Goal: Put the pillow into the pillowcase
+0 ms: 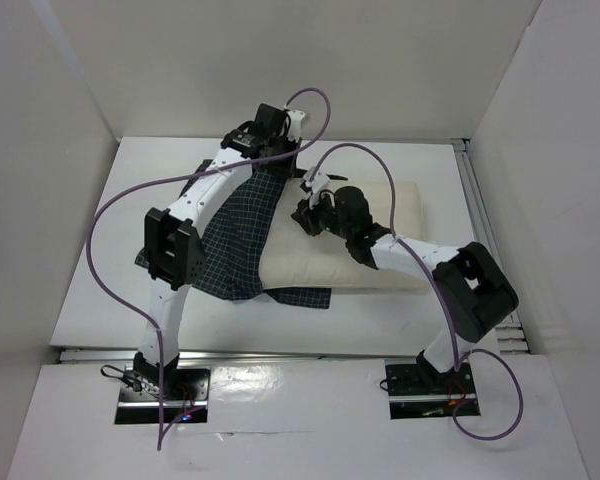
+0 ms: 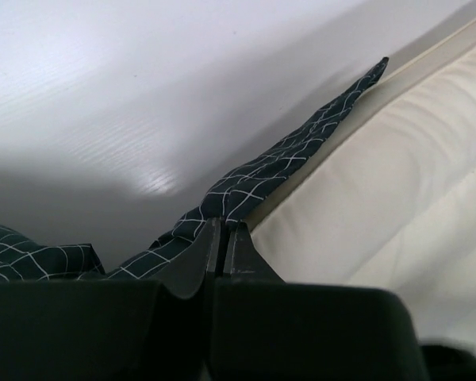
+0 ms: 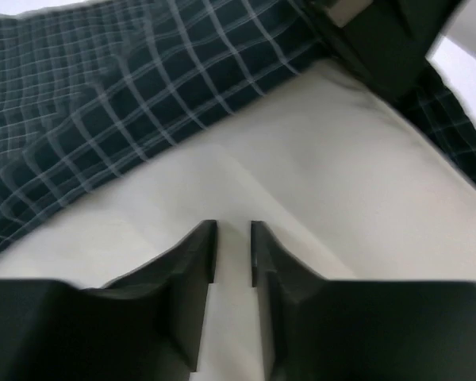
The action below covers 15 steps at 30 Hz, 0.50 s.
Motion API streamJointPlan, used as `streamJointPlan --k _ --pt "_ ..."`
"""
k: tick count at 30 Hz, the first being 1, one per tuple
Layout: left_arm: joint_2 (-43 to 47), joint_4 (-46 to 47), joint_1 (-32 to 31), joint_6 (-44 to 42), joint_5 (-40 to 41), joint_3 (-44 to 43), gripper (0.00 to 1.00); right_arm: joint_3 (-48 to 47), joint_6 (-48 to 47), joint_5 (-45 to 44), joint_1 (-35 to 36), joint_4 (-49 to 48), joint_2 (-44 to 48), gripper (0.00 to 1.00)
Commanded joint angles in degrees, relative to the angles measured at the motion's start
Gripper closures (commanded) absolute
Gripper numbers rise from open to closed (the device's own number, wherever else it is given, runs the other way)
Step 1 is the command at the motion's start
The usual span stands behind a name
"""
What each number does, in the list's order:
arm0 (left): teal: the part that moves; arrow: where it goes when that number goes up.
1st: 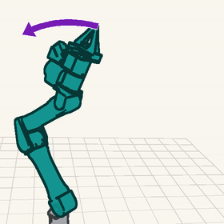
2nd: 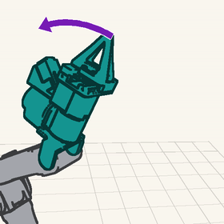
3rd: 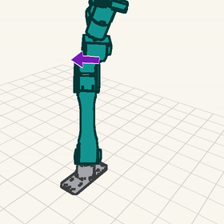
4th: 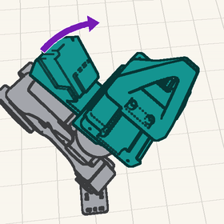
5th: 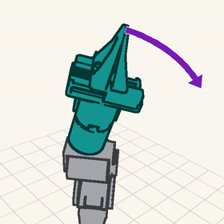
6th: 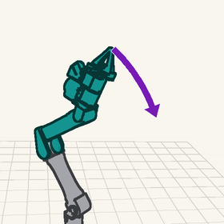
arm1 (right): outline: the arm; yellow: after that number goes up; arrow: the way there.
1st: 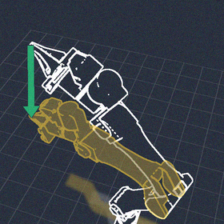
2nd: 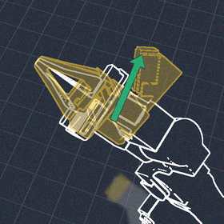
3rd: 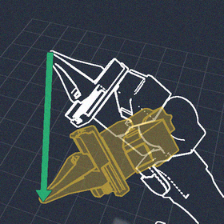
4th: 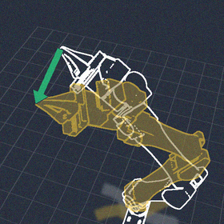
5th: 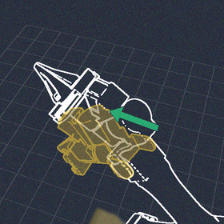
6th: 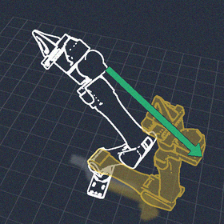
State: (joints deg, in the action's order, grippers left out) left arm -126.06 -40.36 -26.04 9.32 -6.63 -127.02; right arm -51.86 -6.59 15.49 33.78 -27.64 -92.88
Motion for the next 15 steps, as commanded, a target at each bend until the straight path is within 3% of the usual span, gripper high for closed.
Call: streamJointPlan --k 1,3,4,5,8,15 --pt "0.82 2.3 -0.68 0.08 0.39 -0.16 1.0 -0.7 -2.02 -9.58 0.41 3.37 3.93 0.58" --pt "0.82 2.3 -0.68 -0.44 0.39 -0.77 1.0 -0.7 -2.02 -16.26 -0.55 6.1 7.18 0.32" --pt "0.82 2.3 -0.68 -0.45 0.39 -0.77 1.0 -0.7 -2.02 -16.28 -2.47 9.06 8.32 0.12" --pt "0.82 2.3 -0.68 -0.45 0.39 -0.77 1.0 -0.7 -2.02 -14.88 -3.8 10.92 9.98 0.0" --pt "1.52 3.79 -0.68 0.08 -0.66 -0.24 1.0 -0.7 -4.13 -7.25 -8.72 15.58 10.53 0.0" --pt "4.76 5.37 -0.68 1.84 -0.13 0.37 1.0 -3.16 -11.94 1.65 -9.79 16.99 1.49 0.0"
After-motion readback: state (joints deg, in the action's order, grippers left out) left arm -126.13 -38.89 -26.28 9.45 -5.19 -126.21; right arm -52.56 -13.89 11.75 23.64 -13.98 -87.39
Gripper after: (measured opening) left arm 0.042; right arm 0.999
